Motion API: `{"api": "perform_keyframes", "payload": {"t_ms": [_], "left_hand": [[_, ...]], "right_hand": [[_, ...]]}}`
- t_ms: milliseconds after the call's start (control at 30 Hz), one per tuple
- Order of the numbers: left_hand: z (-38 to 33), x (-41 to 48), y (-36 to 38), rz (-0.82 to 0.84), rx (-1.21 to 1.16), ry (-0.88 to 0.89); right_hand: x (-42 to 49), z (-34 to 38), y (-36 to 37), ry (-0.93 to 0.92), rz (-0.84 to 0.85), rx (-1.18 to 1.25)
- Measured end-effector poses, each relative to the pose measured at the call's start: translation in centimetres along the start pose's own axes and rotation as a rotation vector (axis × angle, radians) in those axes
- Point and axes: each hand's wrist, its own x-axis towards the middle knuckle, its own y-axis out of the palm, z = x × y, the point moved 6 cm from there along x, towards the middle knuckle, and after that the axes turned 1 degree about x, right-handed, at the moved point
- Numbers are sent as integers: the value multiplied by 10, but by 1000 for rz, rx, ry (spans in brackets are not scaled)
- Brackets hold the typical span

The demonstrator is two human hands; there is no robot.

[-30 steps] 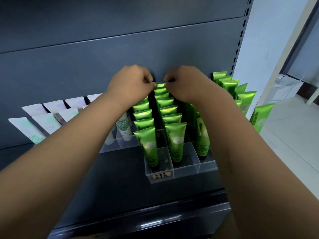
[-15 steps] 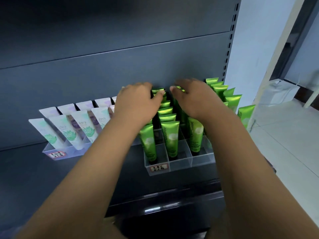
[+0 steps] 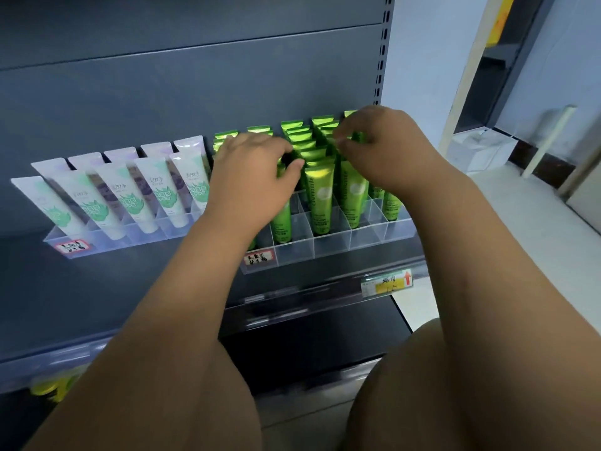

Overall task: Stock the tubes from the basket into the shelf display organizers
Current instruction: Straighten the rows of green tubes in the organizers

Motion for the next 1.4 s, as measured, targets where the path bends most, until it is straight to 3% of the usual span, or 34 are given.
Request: {"api": "perform_keyframes", "payload": {"t_ms": [233,400,1400], "left_hand": [[-11,-2,4,-13,49,52],[-19,-1,11,-3,49,51],[-6,27,13,-14,-84,-129]], "right_hand": [[-10,10,19,-97,88,-31],[-3,13,29,-123,63,-41],[9,-12,21,18,-10,-32]]}}
